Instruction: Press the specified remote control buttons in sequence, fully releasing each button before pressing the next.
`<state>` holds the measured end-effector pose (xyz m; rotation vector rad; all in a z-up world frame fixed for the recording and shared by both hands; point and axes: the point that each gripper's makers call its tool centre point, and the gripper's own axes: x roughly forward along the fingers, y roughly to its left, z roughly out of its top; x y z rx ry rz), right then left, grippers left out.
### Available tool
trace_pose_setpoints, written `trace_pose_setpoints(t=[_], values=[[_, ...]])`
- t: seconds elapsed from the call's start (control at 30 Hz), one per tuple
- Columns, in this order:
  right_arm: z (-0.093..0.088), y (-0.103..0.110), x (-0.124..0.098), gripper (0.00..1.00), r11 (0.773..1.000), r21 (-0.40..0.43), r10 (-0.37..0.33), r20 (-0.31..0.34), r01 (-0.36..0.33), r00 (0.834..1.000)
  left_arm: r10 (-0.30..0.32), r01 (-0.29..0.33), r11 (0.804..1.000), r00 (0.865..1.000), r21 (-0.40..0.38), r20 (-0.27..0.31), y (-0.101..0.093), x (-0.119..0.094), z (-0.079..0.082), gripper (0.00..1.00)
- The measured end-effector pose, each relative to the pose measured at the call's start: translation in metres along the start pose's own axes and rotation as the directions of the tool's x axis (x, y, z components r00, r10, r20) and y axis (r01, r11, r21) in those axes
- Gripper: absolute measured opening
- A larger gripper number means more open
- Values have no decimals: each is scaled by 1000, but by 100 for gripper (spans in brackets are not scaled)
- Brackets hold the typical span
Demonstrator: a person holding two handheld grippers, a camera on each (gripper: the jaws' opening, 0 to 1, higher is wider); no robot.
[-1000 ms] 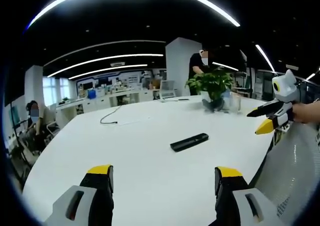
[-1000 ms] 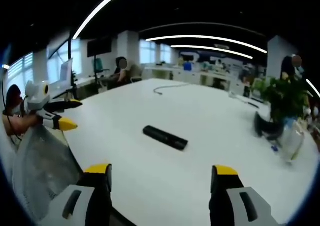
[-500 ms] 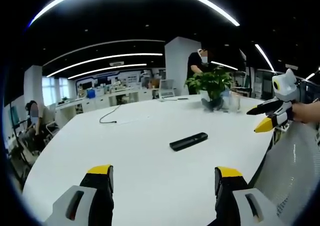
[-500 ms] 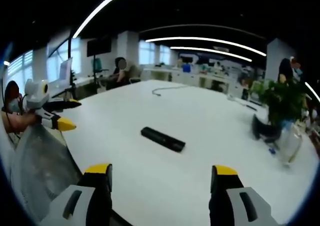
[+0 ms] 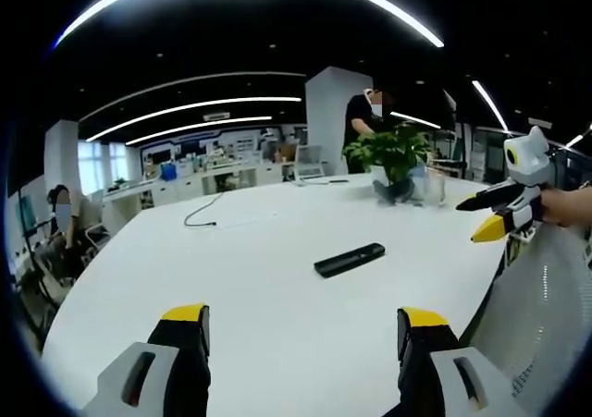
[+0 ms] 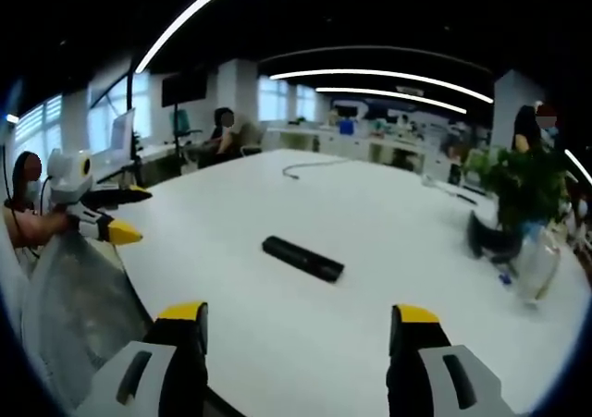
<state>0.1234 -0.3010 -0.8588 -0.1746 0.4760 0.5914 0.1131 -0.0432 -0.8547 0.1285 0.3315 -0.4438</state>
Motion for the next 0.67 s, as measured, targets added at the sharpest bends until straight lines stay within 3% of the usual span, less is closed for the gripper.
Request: trace_pose_setpoints(t=[0.67], values=[[-4,1,0,79,1000,7,7,-13,-7,1000,0,0,1000,1000,-7,2,-1,-1,-1,86]])
